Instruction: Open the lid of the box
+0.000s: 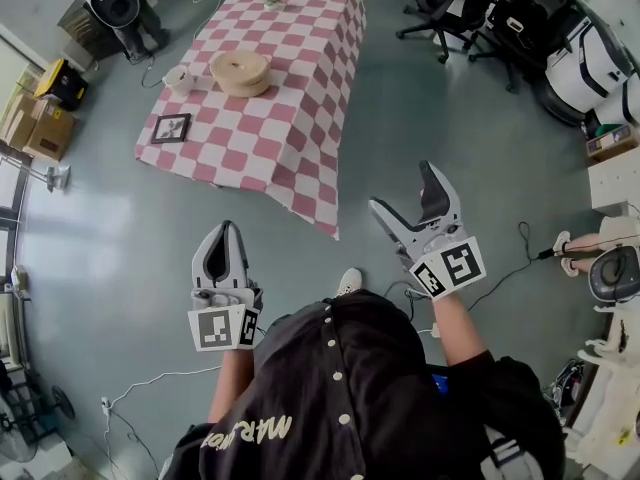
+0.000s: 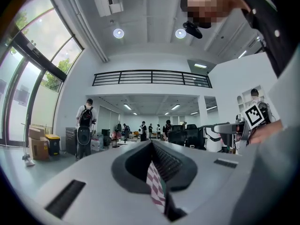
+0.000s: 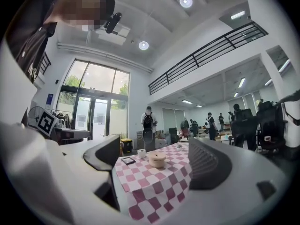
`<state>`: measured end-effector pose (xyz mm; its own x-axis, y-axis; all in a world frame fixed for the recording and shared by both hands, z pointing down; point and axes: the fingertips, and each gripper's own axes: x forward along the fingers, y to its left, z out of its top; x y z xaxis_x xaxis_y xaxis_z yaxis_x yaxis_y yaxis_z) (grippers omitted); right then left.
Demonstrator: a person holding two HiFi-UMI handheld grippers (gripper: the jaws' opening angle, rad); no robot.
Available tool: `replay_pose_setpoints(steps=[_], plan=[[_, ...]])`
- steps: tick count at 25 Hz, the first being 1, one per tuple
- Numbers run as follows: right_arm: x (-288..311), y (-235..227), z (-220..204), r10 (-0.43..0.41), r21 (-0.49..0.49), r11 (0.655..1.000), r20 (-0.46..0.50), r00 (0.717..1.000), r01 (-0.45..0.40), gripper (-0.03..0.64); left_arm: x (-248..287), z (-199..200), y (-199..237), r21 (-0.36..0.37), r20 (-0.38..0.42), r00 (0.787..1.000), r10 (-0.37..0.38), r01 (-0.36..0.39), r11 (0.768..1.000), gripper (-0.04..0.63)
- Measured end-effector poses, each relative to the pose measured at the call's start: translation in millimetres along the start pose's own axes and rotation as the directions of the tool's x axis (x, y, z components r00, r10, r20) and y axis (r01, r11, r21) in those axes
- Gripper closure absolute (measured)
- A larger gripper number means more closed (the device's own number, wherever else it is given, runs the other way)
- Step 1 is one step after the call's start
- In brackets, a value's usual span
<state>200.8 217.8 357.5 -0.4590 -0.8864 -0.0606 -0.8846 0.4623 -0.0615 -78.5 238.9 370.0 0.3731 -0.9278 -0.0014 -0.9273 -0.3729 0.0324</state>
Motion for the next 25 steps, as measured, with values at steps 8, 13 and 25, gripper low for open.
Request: replay_pose_setpoints(steps=[8,13,25], plan=[[2.9,-61.5,5.7,0.014,-0.013,1.0,-0.002,1.0,-0.014,0.173,47.3,-1.4,-43.5,-0.016,0.022,1.0,0.01,-0.01,1.0,0.586],[-0.3,-88.3,1.1,-0.004,0.003,1.0,-0.015,1.0,0.004,0.173,63.1,-9.6,-65.4,-0.035,0.011,1.0,0.006,-0.006,0.999,0.586],[10.6,-121.9,-10.2,-0.075,-0.013,0.997,-0.03,0.997,0.075,0.173,110.2,-35.8,-42.5,-0.079,-0.036,0.999,0.014,-0.017,0.997,0.586]])
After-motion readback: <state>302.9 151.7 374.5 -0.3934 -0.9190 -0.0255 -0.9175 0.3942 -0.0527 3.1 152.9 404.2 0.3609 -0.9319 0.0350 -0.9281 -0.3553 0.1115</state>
